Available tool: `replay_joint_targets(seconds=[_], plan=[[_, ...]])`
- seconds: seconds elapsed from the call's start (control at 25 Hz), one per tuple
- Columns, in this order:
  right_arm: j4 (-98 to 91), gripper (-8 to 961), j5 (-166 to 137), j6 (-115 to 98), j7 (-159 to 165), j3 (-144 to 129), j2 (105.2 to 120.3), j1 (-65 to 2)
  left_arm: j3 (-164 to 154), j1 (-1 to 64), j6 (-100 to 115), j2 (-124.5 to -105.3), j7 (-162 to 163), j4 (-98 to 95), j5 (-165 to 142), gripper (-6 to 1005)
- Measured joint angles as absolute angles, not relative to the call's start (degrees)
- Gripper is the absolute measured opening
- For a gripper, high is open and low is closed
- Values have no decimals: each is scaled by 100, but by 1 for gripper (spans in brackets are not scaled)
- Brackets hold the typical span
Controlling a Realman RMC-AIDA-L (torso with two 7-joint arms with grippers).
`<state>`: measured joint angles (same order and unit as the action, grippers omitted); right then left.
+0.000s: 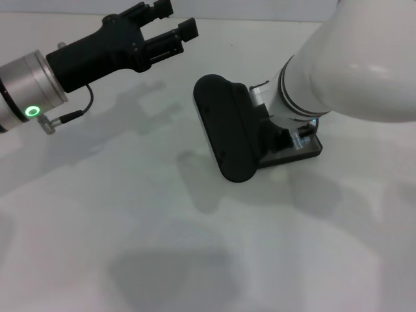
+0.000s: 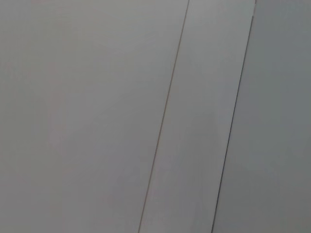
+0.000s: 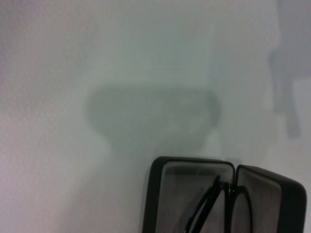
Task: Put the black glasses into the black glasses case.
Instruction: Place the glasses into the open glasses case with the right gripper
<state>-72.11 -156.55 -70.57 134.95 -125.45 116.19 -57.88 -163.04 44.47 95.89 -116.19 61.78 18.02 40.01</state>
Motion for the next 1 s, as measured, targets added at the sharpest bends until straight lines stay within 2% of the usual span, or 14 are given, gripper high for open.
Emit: replay_joint_targets(seconds=[0.84, 1.0], plan=[[-7212, 310, -15330, -7835, 13394, -12262, 11619, -5954, -16304, 4468, 9598, -11610, 6178, 1797, 3990, 799], [-7257, 364, -15077, -8026, 13148, -12026, 11619, -5963, -16304, 4455, 9598, -11610, 6179, 1799, 3990, 799]])
